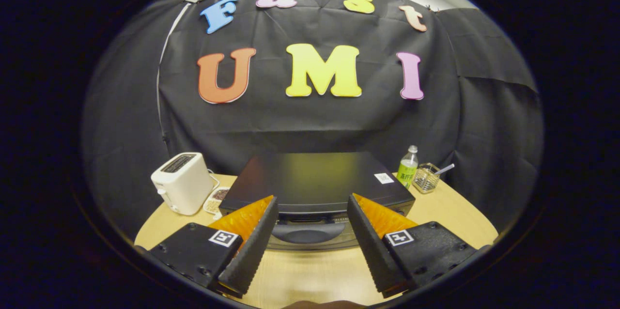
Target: Open the toaster oven, put the food inside, and close the toaster oven door.
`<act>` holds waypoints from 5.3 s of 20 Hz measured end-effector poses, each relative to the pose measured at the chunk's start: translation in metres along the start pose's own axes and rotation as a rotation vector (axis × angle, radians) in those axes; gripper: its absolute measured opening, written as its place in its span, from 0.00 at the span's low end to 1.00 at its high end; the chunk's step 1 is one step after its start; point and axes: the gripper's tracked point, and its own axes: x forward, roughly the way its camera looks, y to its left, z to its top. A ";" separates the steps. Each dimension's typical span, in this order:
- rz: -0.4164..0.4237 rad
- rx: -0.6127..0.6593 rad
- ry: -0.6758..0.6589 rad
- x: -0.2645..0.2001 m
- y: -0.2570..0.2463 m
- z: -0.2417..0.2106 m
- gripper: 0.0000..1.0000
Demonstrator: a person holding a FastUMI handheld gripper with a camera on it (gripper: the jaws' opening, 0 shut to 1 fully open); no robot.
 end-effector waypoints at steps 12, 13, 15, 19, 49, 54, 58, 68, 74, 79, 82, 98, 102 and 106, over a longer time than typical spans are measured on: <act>0.046 0.033 0.040 0.037 0.009 -0.038 0.99; 0.045 0.025 0.028 0.034 0.009 -0.040 0.99; 0.042 0.014 0.004 0.025 0.008 -0.045 0.99; 0.064 0.025 0.003 0.002 0.005 -0.067 0.99; 0.358 0.223 0.340 -0.069 0.029 -0.194 0.93; 0.583 0.360 0.494 -0.116 0.074 -0.181 0.94; 0.795 0.467 0.758 -0.155 0.124 -0.188 0.94; 0.807 0.271 0.837 -0.161 0.141 -0.206 0.78; 0.790 0.212 0.820 -0.158 0.144 -0.209 0.55; 0.793 0.249 0.798 -0.158 0.143 -0.205 0.40; 0.792 0.290 0.784 -0.160 0.139 -0.195 0.38; 0.746 0.989 0.325 -0.067 0.041 -0.088 0.36; 0.572 1.123 0.248 -0.005 -0.011 -0.099 0.36; 0.506 1.213 0.169 0.045 -0.029 -0.097 0.36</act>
